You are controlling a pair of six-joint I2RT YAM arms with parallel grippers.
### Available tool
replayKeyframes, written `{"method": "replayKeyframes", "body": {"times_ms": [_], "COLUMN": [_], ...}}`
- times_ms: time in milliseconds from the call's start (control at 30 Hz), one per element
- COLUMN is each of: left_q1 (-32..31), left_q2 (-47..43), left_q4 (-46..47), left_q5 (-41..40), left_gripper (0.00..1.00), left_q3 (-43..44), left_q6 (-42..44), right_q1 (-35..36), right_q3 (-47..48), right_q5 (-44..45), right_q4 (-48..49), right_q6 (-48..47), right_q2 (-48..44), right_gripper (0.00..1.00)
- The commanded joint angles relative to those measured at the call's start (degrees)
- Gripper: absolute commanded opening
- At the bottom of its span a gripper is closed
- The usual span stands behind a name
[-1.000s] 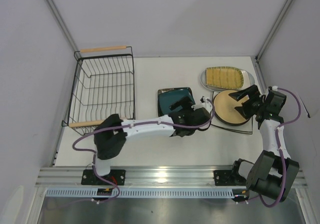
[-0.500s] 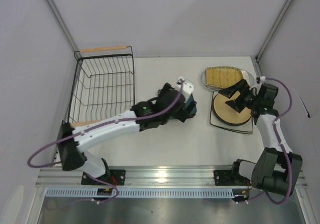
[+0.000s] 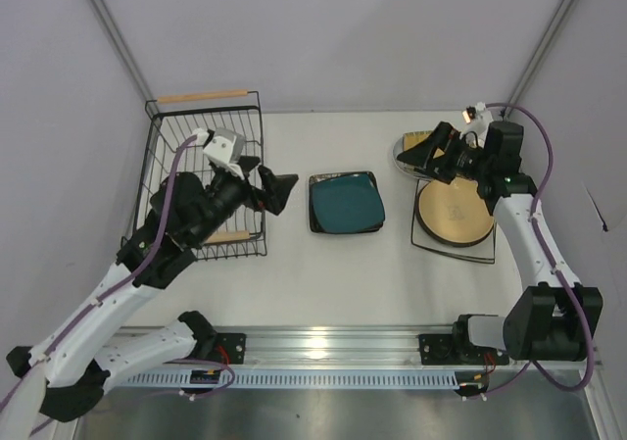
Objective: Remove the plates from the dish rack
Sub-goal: Place the plate on the table
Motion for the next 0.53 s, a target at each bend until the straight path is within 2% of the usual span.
{"method": "replayKeyframes", "body": {"times_ms": [0, 133, 167, 200, 300, 500], "left_q1": [7.5, 15.3, 17.2, 21.5, 28.4, 30.4], "left_q2": [-3.6, -4.8, -4.7, -4.9, -4.8, -5.3], "left_q4": [0.5, -0.4, 0.3, 1.3, 6.2, 9.7], "left_q5": [9.1, 21.0, 23.9, 31.2, 39.7, 40.8], "left_gripper": [1.00, 1.00, 1.00, 1.00, 1.00, 1.00], "left_q3": [-3.3, -4.0, -4.6, -5.3, -8.3, -9.4], "left_q6": [-2.0, -3.9, -5.8, -7.0, -12.2, -12.9], "right_q1": [0.9, 2.5, 2.8, 2.9, 3.1, 3.0], "right_q3": [5.9, 7.3, 7.2, 6.9, 6.5, 6.4], "right_q5": [-2.4, -3.5, -3.6, -3.7, -4.4, -3.4], "right_q4": [0.0, 3.2, 4.2, 6.1, 7.9, 6.5], "right_q6": [1.0, 2.4, 2.5, 2.9, 2.3, -0.5], "right_q2": [-3.7, -6.8, -7.4, -8.0, -9.5, -11.7], "right_gripper": [1.00, 1.00, 1.00, 1.00, 1.00, 1.00]}}
